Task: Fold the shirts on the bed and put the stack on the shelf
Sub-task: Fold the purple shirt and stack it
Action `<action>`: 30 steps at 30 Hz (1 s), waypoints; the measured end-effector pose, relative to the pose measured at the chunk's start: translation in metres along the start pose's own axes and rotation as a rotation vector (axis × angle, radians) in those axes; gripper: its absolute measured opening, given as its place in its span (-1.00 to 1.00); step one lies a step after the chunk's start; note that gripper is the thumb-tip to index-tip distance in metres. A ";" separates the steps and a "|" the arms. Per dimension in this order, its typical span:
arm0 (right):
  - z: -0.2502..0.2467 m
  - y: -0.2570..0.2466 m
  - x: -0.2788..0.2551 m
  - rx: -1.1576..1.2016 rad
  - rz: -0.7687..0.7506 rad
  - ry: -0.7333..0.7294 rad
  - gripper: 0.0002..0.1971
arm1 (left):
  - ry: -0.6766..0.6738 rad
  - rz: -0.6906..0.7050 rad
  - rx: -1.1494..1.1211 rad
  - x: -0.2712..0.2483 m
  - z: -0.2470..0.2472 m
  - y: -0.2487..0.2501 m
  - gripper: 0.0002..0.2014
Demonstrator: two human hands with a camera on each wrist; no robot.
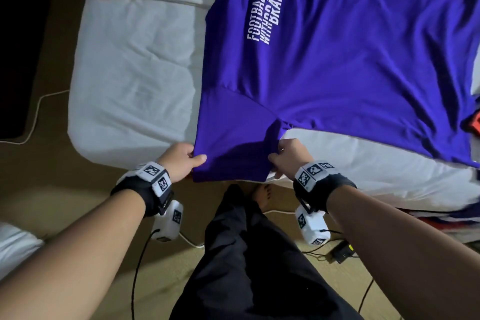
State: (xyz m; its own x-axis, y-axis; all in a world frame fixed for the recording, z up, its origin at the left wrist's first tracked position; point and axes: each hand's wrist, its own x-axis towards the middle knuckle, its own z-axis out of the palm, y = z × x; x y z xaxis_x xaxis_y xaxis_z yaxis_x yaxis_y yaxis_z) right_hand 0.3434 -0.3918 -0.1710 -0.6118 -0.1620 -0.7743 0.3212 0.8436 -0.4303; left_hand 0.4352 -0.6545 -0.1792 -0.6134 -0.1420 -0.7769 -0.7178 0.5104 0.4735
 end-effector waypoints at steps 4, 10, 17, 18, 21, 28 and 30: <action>-0.013 -0.006 0.001 -0.220 -0.007 -0.047 -0.82 | -0.043 -0.053 0.301 0.002 -0.006 0.005 -0.70; -0.050 -0.026 0.010 -0.321 -0.034 0.119 -0.73 | 0.072 -0.085 0.074 0.027 -0.053 0.046 -0.59; -0.102 -0.084 0.061 -0.288 -0.162 0.243 -0.71 | 0.280 0.013 -0.007 0.071 -0.087 0.098 -0.64; -0.110 -0.095 0.070 -0.293 -0.185 0.254 -0.74 | 0.273 0.021 -0.036 0.078 -0.089 0.104 -0.64; -0.127 -0.132 0.097 -0.300 -0.271 0.285 -0.82 | 0.261 0.043 -0.090 0.102 -0.101 0.120 -0.60; -0.148 -0.211 0.167 -0.348 -0.383 0.363 -0.83 | 0.303 0.045 -0.276 0.161 -0.132 0.152 -0.51; -0.152 -0.227 0.185 -0.367 -0.449 0.382 -0.83 | 0.313 0.046 -0.303 0.167 -0.135 0.166 -0.70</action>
State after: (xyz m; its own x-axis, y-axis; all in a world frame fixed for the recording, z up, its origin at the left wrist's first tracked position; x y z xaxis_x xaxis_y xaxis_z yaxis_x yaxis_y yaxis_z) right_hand 0.0474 -0.5350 -0.1459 -0.8616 -0.4012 -0.3108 -0.2467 0.8663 -0.4343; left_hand 0.1694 -0.7082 -0.1739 -0.6834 -0.3989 -0.6114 -0.7233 0.2570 0.6409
